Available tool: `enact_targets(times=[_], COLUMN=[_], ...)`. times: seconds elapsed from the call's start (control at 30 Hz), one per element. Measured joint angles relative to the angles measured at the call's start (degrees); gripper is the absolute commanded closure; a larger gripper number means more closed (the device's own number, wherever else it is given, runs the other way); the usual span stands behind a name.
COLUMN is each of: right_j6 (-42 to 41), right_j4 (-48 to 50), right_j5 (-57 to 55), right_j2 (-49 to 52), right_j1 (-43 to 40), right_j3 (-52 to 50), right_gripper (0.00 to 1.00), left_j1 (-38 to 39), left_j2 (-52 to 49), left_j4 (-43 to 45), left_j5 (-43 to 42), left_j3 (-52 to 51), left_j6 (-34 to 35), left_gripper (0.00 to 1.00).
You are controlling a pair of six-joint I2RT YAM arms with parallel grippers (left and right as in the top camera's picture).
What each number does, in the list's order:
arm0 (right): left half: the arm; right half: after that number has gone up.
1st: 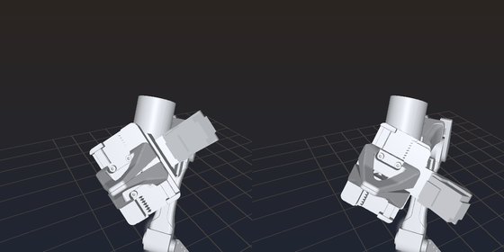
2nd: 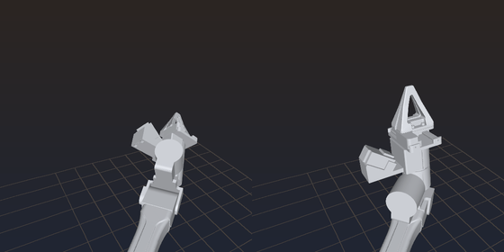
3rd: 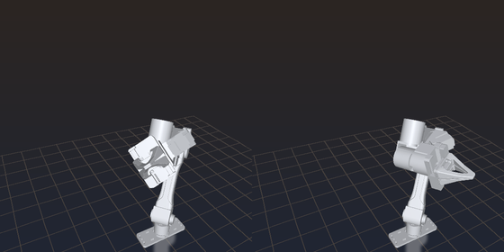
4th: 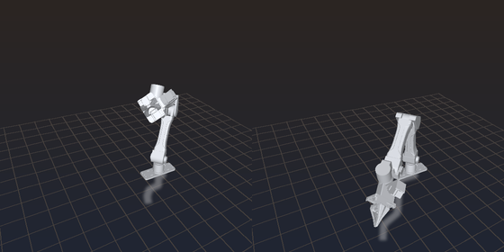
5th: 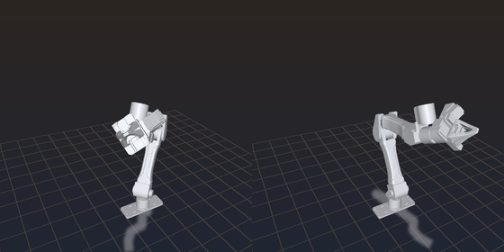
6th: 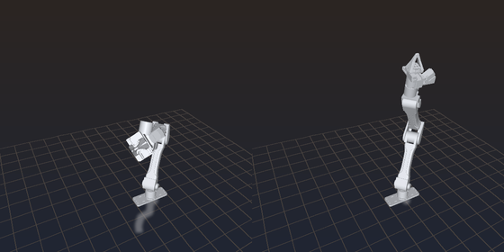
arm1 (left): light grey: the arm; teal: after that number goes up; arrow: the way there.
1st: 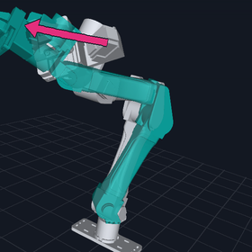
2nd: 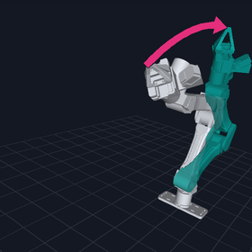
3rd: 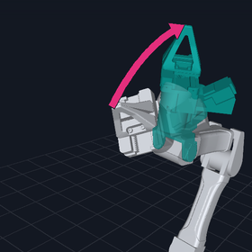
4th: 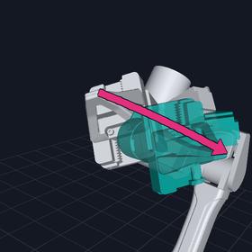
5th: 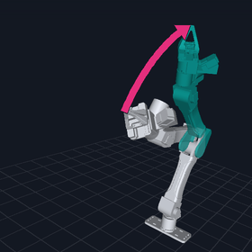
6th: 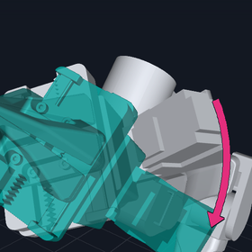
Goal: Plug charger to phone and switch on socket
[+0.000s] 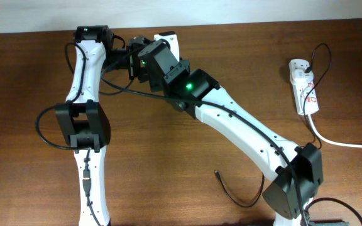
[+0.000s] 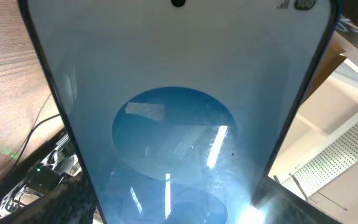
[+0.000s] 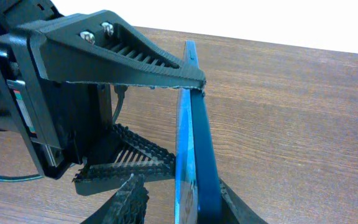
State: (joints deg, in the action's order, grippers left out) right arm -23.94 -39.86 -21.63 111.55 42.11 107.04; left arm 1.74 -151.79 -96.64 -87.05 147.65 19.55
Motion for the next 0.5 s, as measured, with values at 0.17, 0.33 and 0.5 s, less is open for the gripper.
enact_targets(times=[0.17, 0.33, 0.5], right_j6=[0.1, 0.0, -1.6], right_j4=[0.1, 0.1, 0.5], right_j5=[0.0, -0.5, -1.0], right_j2=[0.9, 0.9, 0.9], right_j1=[0.0, -0.1, -0.3], right_j3=[0.0, 0.0, 0.0], right_gripper=[0.73, 0.83, 0.96], left_j1=[0.0, -0.1, -0.3], left_j2=[0.0, 0.0, 0.0], left_j4=[0.0, 0.0, 0.3], left_j5=[0.0, 0.0, -1.0], left_j3=[0.0, 0.0, 0.0], left_j6=[0.0, 0.0, -0.1], left_gripper=[0.22, 0.21, 0.18])
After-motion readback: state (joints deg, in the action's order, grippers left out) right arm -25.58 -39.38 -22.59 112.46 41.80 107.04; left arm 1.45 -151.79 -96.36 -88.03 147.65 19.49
